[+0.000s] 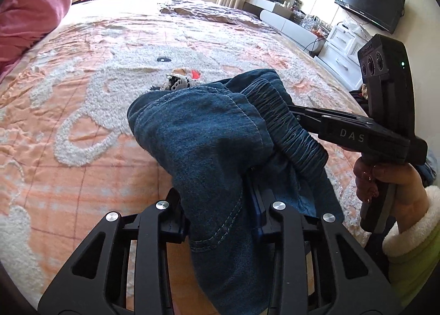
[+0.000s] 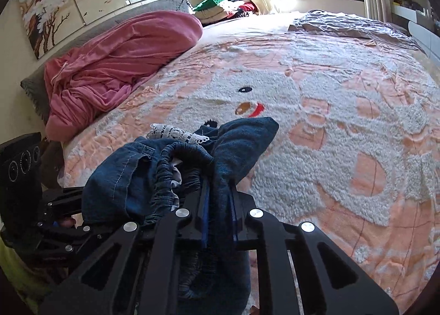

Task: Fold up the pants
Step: 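Grasp the folded pants with both grippers and fold them in half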

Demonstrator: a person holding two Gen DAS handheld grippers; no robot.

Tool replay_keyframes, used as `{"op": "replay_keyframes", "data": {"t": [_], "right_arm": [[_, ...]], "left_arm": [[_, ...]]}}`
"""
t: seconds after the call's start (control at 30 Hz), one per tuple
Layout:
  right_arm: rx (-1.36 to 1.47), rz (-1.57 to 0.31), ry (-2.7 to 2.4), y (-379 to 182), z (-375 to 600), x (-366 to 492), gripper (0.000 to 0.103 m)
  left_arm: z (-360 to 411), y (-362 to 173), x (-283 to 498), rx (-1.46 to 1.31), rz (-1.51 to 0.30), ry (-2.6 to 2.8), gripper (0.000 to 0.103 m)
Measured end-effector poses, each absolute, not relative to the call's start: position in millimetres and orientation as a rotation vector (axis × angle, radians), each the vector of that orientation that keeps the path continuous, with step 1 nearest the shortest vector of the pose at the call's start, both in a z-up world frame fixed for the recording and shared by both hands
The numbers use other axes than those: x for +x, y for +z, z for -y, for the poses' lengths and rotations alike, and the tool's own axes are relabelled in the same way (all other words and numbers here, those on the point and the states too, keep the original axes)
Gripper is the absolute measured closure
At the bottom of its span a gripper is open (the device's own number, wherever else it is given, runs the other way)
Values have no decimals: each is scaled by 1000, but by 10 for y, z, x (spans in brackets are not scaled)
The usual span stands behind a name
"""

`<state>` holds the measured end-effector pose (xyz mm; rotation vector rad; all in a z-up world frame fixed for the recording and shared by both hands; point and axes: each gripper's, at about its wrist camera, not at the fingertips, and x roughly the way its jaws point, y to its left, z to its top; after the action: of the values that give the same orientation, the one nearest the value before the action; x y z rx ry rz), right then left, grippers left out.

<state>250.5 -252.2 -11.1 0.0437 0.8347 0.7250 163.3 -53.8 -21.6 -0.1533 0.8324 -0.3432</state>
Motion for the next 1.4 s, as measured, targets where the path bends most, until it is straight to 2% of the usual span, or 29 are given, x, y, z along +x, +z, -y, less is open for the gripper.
{"op": "replay_keyframes", "data": {"t": [0.77,1.23,1.4], "right_arm": [[14,-791,725,-67,2053,3138,92],[1,-830,705,-266,1955,3367,92],[32,-871,690,-395,2031,3426,90]], "left_arm": [[115,-166,2227,-135,-795,-277,78],[53,-293,2391,-119,-805,-250,77],[27,-340,2387,-117,-814,-244,74]]}}
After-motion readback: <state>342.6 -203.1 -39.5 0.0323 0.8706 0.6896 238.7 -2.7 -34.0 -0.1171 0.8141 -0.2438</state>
